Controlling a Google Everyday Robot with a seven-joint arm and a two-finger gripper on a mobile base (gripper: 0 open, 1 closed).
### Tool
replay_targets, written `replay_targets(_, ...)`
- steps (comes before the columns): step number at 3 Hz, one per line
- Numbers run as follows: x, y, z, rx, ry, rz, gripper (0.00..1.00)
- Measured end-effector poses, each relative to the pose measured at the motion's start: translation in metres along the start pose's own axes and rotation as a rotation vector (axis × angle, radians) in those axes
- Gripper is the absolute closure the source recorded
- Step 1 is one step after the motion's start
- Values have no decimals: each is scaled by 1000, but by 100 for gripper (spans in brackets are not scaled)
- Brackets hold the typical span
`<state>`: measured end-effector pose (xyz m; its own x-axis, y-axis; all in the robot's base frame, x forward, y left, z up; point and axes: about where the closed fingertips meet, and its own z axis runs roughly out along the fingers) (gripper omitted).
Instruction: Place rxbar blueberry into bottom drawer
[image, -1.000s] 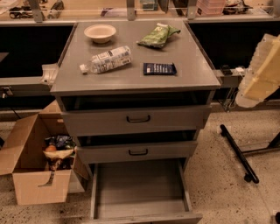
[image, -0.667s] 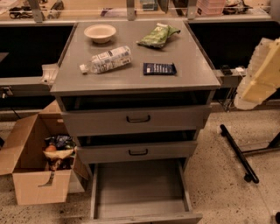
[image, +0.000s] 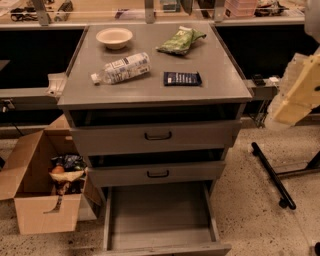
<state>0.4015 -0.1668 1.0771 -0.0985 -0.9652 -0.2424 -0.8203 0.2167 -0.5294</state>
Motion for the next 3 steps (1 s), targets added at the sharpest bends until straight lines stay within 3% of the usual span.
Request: replay_targets(3, 4, 8, 12, 0, 0, 0, 0)
